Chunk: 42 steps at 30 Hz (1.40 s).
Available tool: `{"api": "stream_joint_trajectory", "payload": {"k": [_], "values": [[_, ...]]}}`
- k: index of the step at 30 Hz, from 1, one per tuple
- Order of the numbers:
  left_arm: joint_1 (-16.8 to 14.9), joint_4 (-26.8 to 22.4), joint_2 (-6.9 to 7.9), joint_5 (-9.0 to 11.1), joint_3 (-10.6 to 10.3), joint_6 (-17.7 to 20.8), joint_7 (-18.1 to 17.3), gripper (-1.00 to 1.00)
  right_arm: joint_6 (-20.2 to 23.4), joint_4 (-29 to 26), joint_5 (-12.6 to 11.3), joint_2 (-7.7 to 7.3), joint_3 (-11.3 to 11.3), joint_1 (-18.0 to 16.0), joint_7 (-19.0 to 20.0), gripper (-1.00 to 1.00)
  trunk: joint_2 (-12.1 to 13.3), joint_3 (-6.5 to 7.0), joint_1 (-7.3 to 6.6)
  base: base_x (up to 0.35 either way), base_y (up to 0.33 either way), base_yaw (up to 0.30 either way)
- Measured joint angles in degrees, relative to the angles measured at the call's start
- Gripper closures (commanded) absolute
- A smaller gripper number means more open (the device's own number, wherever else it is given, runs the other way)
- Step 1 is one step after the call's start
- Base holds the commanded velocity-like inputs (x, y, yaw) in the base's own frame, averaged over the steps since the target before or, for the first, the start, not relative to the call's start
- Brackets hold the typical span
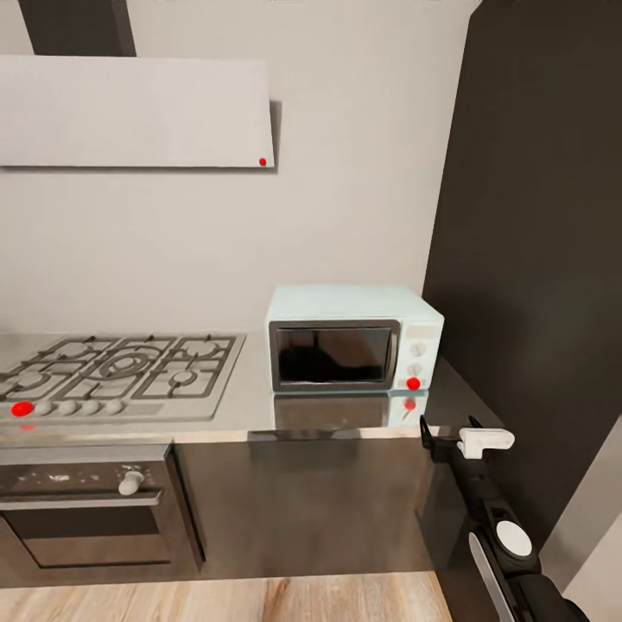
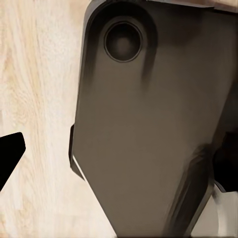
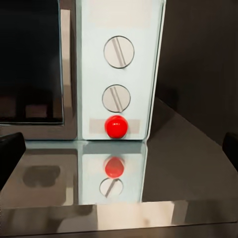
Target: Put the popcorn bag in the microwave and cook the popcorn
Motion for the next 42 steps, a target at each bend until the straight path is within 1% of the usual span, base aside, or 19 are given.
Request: {"api": "stream_joint_trajectory", "payload": {"k": [15,21,28,29,31,33,36,42], "values": [[0.0,0.0,0.0,0.0,0.0,0.07,0.0,-1.0,0.0,0.04,0.01,0.02,0.0,0.0,-0.03,-1.0,6.02,2.7,-3.3,0.0,0.0,0.0],[0.0,0.0,0.0,0.0,0.0,0.08,0.0,-1.0,0.0,0.08,0.05,0.02,0.68,0.0,-0.06,-1.0,8.43,3.77,-4.61,0.002,0.0,0.0],[0.0,0.0,0.0,0.0,0.0,0.08,0.0,-1.0,0.0,0.09,0.08,0.02,1.17,0.0,0.07,-1.0,11.23,5.03,-6.18,0.203,0.0,0.0],[0.0,0.0,0.0,-0.02,0.0,0.08,0.0,-1.0,0.0,0.09,0.08,0.02,1.2,0.02,0.6,-1.0,11.63,5.21,-6.4,0.291,0.0,0.0],[0.0,0.0,0.0,-0.01,0.0,0.08,0.0,-1.0,0.07,0.09,0.08,0.01,1.24,0.01,3.13,-1.0,12.43,5.57,-6.84,0.189,0.0,0.0],[0.0,0.01,0.0,0.0,-0.01,0.07,0.0,-1.0,0.21,0.08,0.08,0.01,1.11,0.01,7.27,-1.0,13.24,5.93,-7.26,0.056,0.0,0.0],[0.0,0.01,-0.02,0.0,0.0,0.04,0.0,-1.0,0.33,0.08,0.08,0.0,0.96,0.01,9.87,-1.0,14.45,6.47,-7.91,0.016,0.0,0.0],[0.0,0.01,-0.08,-0.01,-0.01,0.07,0.0,-1.0,0.33,0.08,0.08,0.01,0.96,0.01,10.48,-1.0,16.86,7.55,-9.23,0.012,0.0,0.0]]}}
